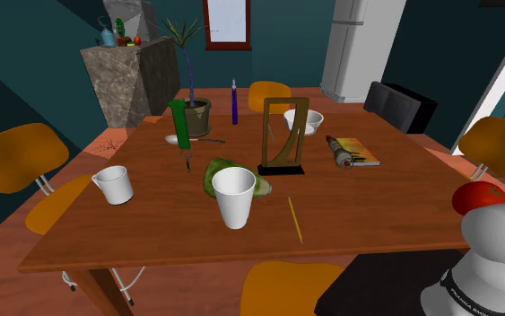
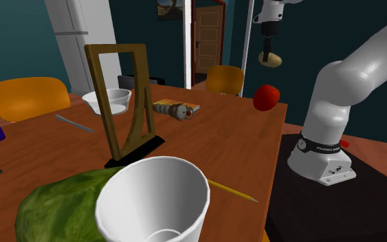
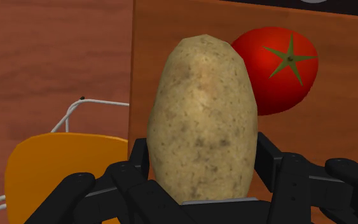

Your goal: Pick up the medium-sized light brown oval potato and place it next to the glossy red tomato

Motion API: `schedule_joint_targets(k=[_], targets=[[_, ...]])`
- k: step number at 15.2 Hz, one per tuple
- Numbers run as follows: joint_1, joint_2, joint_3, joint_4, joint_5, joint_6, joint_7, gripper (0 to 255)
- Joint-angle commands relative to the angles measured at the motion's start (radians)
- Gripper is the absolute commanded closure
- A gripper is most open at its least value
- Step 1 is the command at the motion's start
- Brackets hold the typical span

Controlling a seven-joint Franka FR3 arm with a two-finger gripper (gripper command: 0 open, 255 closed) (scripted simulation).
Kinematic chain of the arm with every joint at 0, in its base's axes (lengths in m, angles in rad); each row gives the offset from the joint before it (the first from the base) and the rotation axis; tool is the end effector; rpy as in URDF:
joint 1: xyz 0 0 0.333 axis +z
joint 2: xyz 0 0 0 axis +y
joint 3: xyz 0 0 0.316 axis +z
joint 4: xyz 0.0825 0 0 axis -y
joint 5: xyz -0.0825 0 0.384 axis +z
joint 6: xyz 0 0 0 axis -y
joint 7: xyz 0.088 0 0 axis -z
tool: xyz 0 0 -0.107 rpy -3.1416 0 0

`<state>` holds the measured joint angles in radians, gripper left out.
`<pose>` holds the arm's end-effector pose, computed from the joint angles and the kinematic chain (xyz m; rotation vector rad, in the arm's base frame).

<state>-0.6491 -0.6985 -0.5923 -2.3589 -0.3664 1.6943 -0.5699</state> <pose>0.0585 -0.3740 0.5200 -3.0120 0.7544 0.0399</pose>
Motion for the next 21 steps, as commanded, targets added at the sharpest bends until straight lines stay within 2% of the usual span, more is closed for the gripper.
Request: schedule_joint_targets(k=[1, 21], targets=[[-0.007, -0.006, -0.011, -0.020, -0.011, 0.015, -0.008, 255], [-0.015, 0.057, -0.121, -0.236, -0.081, 0.298, 0.002, 255]])
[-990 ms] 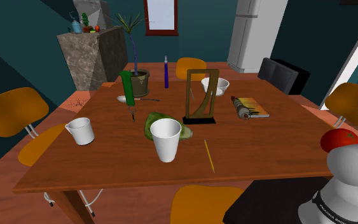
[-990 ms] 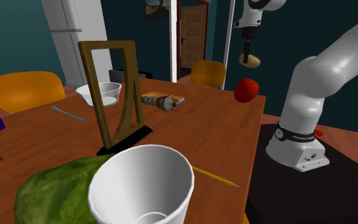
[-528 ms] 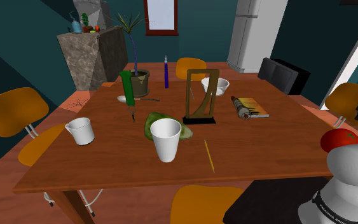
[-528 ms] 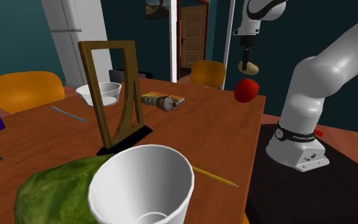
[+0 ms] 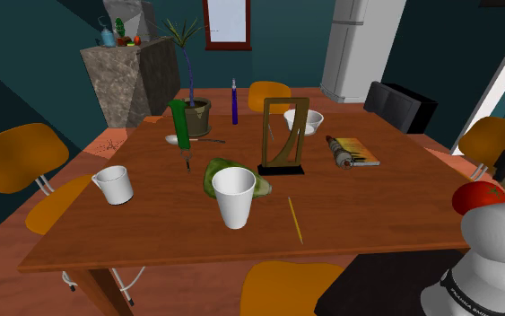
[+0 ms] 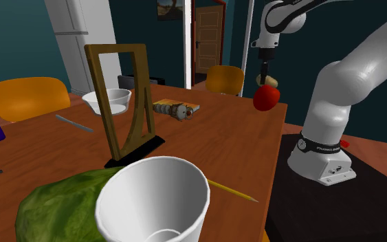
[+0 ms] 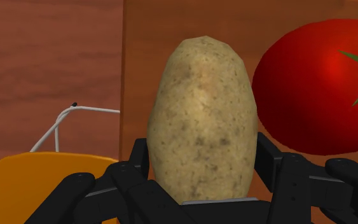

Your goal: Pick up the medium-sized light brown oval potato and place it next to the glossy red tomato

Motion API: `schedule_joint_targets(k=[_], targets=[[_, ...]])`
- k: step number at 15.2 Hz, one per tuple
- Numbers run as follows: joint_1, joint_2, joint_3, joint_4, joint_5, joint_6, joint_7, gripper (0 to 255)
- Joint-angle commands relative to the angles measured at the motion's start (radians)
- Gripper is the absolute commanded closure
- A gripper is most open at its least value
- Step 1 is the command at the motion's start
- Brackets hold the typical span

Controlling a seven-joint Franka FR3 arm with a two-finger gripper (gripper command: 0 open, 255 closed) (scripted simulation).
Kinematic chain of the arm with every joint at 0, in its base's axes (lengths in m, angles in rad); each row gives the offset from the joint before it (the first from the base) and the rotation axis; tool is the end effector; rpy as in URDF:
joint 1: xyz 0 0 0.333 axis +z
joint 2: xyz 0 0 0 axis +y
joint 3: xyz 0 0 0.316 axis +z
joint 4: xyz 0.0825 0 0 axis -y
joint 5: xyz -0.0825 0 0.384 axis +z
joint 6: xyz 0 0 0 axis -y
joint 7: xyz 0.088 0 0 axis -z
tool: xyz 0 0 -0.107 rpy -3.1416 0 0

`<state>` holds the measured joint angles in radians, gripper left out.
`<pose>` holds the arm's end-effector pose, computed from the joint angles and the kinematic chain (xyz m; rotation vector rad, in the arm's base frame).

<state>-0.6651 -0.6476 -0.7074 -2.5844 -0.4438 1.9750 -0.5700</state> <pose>0.0522 -0.3744 0.4121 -3.0120 0.7519 0.0415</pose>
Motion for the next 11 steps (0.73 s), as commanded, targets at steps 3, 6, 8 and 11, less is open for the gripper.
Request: schedule_joint_targets(k=[3, 6, 8, 11], targets=[[0.003, 0.027, -0.026, -0.037, -0.013, 0.065, 0.002, 255], [0.007, 0.052, -0.048, -0.061, -0.021, 0.114, 0.001, 255], [0.011, 0.071, -0.064, -0.076, -0.026, 0.148, 0.000, 255], [0.018, 0.103, -0.088, -0.096, -0.033, 0.201, -0.002, 255]])
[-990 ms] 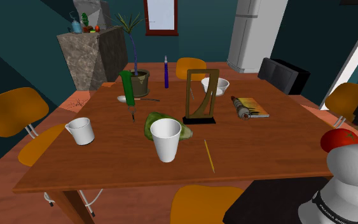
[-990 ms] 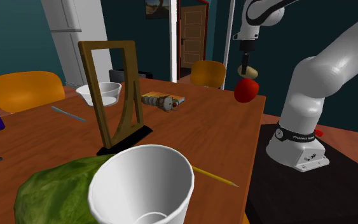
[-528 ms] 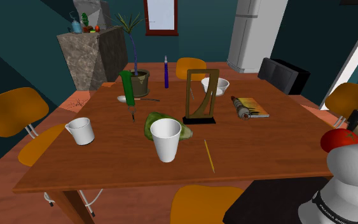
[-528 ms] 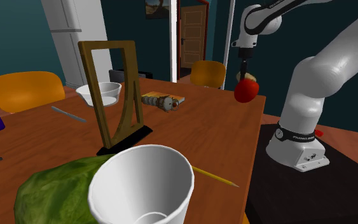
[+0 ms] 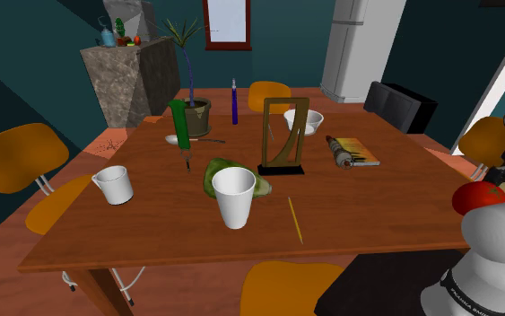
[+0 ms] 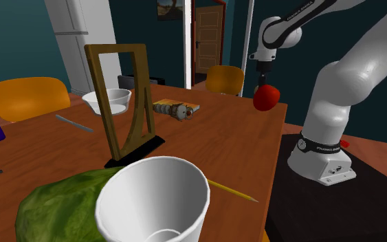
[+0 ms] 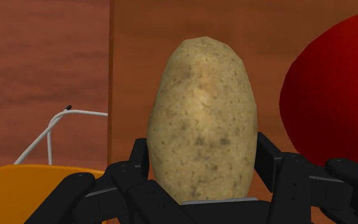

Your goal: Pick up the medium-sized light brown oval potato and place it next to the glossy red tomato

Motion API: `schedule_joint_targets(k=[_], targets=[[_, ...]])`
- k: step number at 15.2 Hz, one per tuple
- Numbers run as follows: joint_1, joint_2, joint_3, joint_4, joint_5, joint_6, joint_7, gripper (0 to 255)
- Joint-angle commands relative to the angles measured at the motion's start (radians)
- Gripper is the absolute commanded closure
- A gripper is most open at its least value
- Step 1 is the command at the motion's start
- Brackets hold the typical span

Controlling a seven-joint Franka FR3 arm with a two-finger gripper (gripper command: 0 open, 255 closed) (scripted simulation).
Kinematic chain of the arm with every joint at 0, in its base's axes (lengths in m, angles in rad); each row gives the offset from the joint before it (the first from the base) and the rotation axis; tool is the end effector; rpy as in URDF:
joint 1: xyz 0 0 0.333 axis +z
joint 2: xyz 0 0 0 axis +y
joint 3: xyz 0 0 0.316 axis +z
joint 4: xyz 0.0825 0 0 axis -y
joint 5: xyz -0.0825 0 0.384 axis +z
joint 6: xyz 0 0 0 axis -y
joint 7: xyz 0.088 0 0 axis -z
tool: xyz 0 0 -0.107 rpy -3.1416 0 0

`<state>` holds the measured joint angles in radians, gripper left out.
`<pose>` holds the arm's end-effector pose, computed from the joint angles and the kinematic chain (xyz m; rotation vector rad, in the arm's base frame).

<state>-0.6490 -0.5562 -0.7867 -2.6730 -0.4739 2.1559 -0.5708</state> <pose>0.0531 -0.3741 0.3540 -3.0121 0.7518 0.0415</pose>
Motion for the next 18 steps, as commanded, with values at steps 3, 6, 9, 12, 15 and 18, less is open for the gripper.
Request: schedule_joint_targets(k=[3, 6, 9, 12, 15, 18], targets=[[0.009, 0.036, -0.027, -0.021, -0.005, 0.058, -0.004, 255], [0.009, 0.036, -0.027, -0.021, -0.005, 0.058, -0.004, 255], [0.009, 0.036, -0.027, -0.021, -0.005, 0.058, -0.004, 255], [0.009, 0.037, -0.027, -0.022, -0.005, 0.060, -0.004, 0], [0.011, 0.039, -0.027, -0.020, -0.003, 0.060, -0.003, 0], [-0.002, -0.015, 0.013, 0.015, 0.005, -0.029, 0.000, 0]])
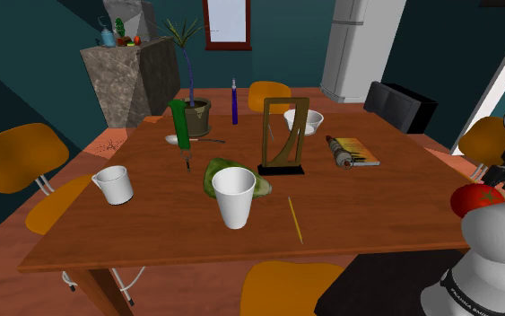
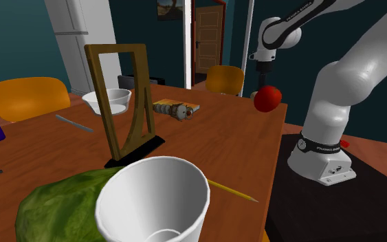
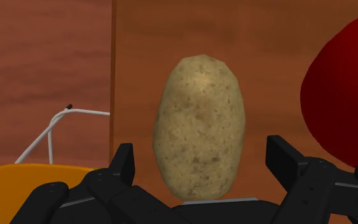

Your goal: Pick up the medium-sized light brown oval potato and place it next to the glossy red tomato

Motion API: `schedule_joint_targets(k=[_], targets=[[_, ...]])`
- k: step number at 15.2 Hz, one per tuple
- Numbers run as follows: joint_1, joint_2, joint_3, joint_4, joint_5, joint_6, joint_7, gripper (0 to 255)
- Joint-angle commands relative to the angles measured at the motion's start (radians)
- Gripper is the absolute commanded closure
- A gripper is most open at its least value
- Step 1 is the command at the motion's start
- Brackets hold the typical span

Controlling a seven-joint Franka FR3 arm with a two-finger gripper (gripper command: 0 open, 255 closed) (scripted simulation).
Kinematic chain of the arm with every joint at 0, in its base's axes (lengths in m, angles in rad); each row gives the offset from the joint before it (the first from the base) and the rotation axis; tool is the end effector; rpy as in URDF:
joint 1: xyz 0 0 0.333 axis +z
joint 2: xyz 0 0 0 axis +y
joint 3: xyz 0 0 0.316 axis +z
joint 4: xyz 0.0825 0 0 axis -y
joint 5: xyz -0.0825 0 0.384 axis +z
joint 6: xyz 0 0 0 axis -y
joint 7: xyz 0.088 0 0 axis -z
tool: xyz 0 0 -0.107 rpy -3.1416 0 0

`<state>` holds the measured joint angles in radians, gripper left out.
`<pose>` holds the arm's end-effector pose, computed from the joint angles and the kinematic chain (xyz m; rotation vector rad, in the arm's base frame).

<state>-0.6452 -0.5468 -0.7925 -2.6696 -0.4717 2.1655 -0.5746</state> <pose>0.0531 -0.3763 0.3529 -3.0141 0.7523 0.0386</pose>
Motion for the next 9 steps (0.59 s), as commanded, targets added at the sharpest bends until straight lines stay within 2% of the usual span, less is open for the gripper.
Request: schedule_joint_targets(k=[1, 2, 9], targets=[[-0.009, -0.046, 0.037, 0.032, 0.010, -0.081, 0.005, 0], [-0.011, -0.061, 0.051, 0.049, 0.016, -0.112, 0.005, 0], [-0.011, -0.060, 0.051, 0.049, 0.016, -0.112, 0.005, 0]])
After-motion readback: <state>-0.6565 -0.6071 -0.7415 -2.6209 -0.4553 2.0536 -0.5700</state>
